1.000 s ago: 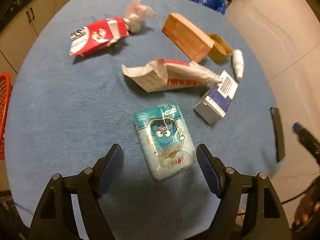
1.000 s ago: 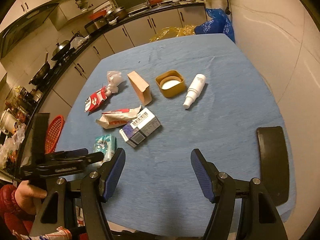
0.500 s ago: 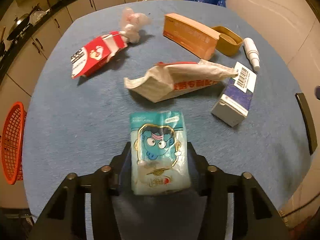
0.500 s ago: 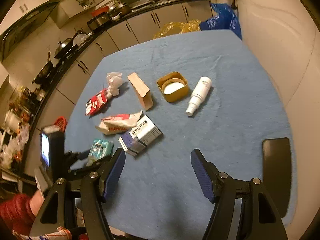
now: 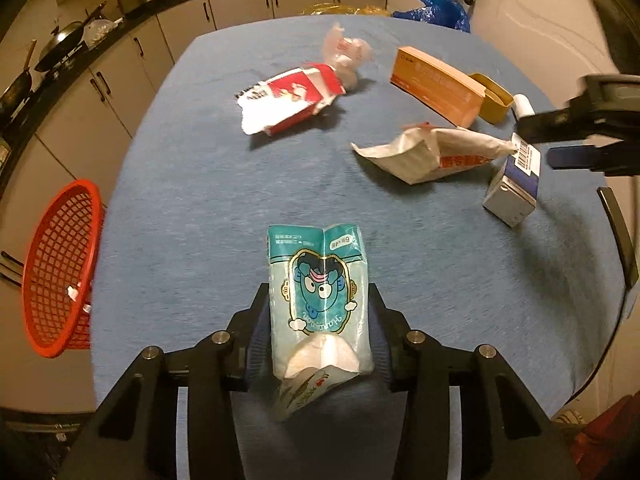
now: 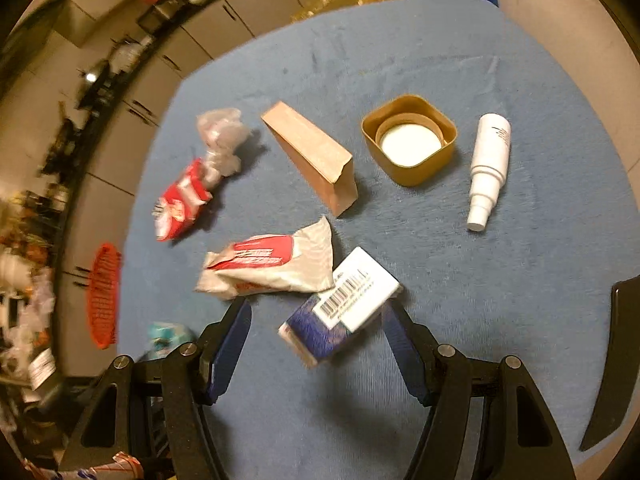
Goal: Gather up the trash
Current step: 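Grasp the blue-and-white medicine box with the right tool while the left tool holds the pack, then lift the pack and box in both tools toward the red basket, then open both tools over the red basket to drop the pack and box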
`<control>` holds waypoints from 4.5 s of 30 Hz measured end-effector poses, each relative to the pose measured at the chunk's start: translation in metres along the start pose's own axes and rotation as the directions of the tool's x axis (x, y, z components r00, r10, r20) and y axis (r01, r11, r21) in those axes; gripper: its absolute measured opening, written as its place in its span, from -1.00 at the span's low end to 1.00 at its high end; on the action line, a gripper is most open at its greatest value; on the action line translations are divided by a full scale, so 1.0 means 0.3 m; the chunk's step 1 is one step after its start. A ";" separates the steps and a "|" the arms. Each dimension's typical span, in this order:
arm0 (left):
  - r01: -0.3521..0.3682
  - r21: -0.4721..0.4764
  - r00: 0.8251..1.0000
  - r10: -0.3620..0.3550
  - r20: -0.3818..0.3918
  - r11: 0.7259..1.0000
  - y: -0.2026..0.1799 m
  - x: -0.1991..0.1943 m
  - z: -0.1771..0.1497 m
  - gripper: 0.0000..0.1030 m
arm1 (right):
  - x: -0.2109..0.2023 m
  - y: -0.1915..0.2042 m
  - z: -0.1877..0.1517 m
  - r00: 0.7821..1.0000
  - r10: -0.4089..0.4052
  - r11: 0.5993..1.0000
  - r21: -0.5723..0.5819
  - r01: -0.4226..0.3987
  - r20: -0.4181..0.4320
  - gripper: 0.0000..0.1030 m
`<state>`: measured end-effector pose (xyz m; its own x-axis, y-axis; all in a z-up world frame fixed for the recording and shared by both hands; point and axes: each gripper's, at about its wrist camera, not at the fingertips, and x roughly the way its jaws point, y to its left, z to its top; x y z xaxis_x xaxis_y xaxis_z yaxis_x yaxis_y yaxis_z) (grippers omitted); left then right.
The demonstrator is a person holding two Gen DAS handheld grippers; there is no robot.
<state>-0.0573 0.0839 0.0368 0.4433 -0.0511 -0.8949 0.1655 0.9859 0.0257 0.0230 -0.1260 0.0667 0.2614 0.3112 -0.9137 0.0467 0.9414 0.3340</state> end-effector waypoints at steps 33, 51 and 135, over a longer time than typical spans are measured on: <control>0.023 -0.069 0.985 -0.010 0.175 0.997 0.058 -0.187 0.020 -0.17 | -0.229 0.153 -0.253 0.964 0.127 0.936 -0.350 -0.038 0.235 -0.18; -0.015 -0.145 0.978 0.045 0.206 0.989 0.176 -0.249 -0.036 -0.17 | -0.199 0.284 -0.286 0.969 0.168 0.896 -0.438 -0.073 0.183 -0.18; 0.005 -0.547 0.965 0.140 0.224 0.837 0.966 -0.245 -0.113 0.23 | 0.138 1.127 -0.034 0.949 0.307 0.763 -0.579 -0.288 -0.068 -0.07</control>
<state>-0.0717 0.3788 0.0949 0.6478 0.0535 -0.7600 -0.3411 0.9123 -0.2265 0.0397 0.2064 0.1394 0.1969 0.5933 -0.7805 -0.5982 0.7035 0.3838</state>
